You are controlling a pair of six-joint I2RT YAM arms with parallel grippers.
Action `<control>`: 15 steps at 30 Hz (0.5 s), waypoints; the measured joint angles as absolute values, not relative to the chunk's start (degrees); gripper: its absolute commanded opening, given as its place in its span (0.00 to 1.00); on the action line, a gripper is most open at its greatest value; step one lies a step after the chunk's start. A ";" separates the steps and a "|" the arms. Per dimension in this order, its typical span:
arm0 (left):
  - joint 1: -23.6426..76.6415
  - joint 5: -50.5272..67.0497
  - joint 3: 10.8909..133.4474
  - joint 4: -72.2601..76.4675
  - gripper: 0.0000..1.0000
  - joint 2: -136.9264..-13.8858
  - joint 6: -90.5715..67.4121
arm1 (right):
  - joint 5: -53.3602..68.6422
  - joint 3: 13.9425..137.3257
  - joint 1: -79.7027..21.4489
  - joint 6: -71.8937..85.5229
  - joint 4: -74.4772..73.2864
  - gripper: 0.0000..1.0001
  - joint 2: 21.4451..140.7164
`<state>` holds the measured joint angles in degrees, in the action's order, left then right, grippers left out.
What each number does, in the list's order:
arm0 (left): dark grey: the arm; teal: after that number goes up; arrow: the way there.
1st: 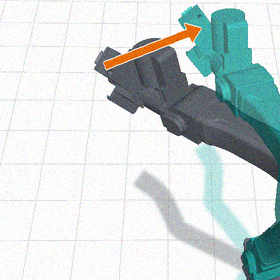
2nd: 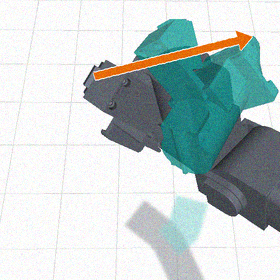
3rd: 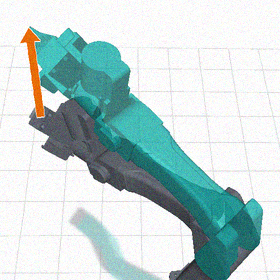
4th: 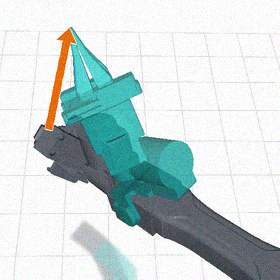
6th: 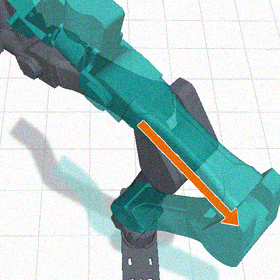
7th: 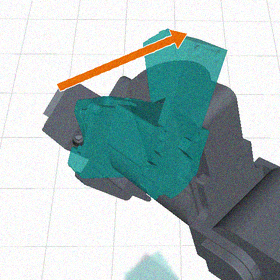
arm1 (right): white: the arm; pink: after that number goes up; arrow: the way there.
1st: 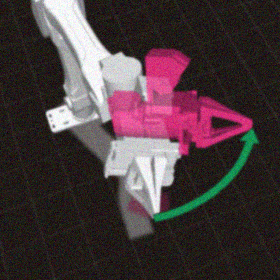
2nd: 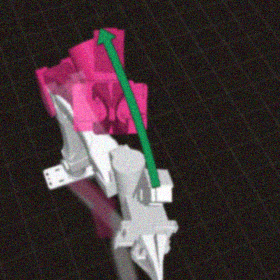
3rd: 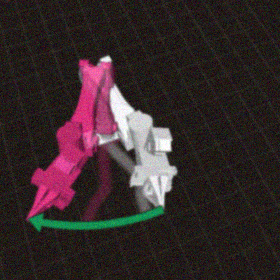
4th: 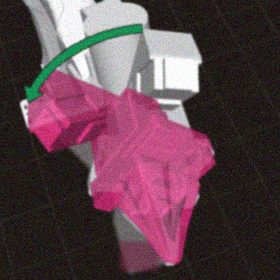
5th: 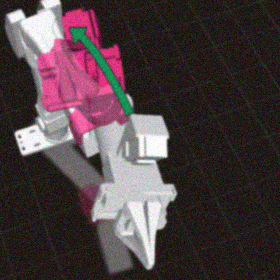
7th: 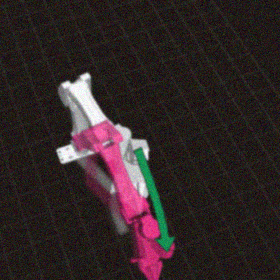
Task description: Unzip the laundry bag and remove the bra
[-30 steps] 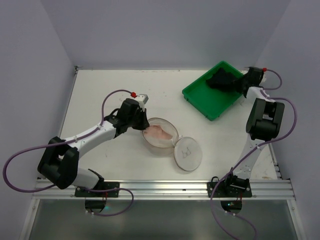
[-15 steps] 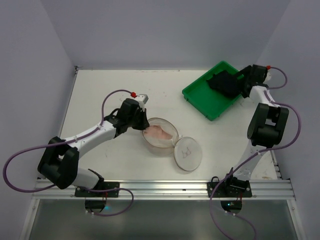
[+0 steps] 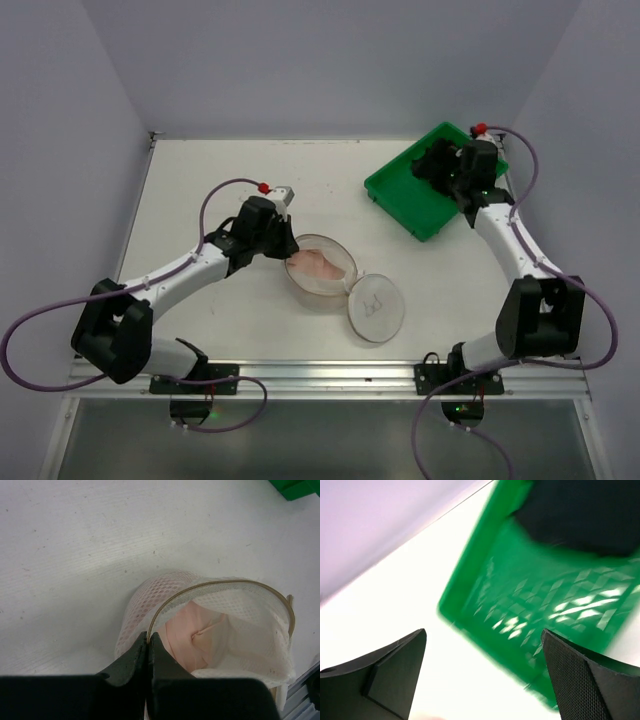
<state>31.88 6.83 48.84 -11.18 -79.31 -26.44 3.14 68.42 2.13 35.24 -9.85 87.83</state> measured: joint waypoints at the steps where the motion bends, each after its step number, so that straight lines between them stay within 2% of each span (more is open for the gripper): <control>1: 31.88 6.81 48.84 -11.22 0.03 -79.09 -26.52 | 4.05 67.29 -0.67 33.98 -9.78 0.95 85.71; 8: 31.88 6.46 48.60 -11.20 0.02 -77.69 -27.46 | 8.43 57.65 -21.58 29.82 -9.56 0.89 71.37; 13: 31.88 5.96 47.64 -11.46 0.02 -76.36 -28.01 | 8.80 53.23 -31.75 30.50 -8.64 0.75 66.32; 15: 31.88 5.89 47.42 -11.46 0.02 -75.92 -28.12 | 8.80 52.53 -35.05 31.31 -7.81 0.74 66.81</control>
<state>31.88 5.89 47.42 -11.46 -75.92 -28.12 8.80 52.53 -35.05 31.31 -7.81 66.81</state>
